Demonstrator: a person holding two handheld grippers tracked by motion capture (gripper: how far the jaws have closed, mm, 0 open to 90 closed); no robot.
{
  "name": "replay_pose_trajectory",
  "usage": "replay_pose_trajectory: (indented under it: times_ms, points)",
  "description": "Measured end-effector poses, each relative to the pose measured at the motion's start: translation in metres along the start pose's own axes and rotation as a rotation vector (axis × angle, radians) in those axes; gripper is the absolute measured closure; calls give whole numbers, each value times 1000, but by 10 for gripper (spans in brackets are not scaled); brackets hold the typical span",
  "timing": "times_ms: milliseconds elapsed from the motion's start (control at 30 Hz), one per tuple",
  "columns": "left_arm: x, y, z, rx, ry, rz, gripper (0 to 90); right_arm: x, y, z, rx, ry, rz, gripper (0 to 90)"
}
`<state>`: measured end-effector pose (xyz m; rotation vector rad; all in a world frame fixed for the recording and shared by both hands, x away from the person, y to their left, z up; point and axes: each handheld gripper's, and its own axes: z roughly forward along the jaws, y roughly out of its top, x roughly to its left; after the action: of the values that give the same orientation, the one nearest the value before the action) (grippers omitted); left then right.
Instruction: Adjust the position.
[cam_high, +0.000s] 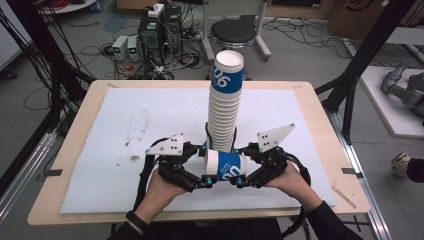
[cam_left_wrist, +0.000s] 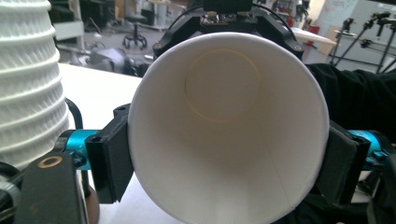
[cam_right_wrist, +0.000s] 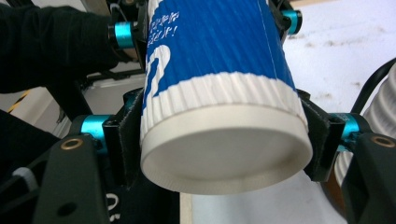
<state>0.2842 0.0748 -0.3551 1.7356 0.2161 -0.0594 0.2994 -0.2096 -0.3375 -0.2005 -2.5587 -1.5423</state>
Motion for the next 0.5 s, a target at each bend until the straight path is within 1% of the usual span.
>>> replay_pose_trajectory:
  times_ms: [33,100,133,167,200,233,300,333,367,433,467,500]
  points:
    - [0,1,0,17,-6,6,204,0,0,1,16,6,2,280]
    - [-2,5,0,57,-3,19,209,-1,-1,2,73,20,7,202]
    - [-3,7,0,82,3,36,211,-1,0,2,98,7,7,201]
    - [-3,8,1,98,15,41,214,-1,1,1,112,-5,5,201]
    - [-4,9,2,138,27,50,215,0,1,1,115,-14,1,201]
    - [-4,10,2,168,33,60,215,1,3,-1,121,-30,-9,200]
    - [-5,11,5,215,51,83,216,5,7,-1,151,-50,-32,201]
    - [-5,11,6,233,49,88,216,7,8,1,178,-67,-47,198]
    - [-5,11,7,243,47,90,216,8,8,4,202,-78,-58,198]
    - [-6,11,9,252,44,86,216,9,6,11,241,-71,-53,201]
    - [-6,11,10,240,34,83,215,8,5,13,250,-72,-53,227]
    - [-6,11,9,224,29,78,209,7,4,15,254,-73,-55,293]
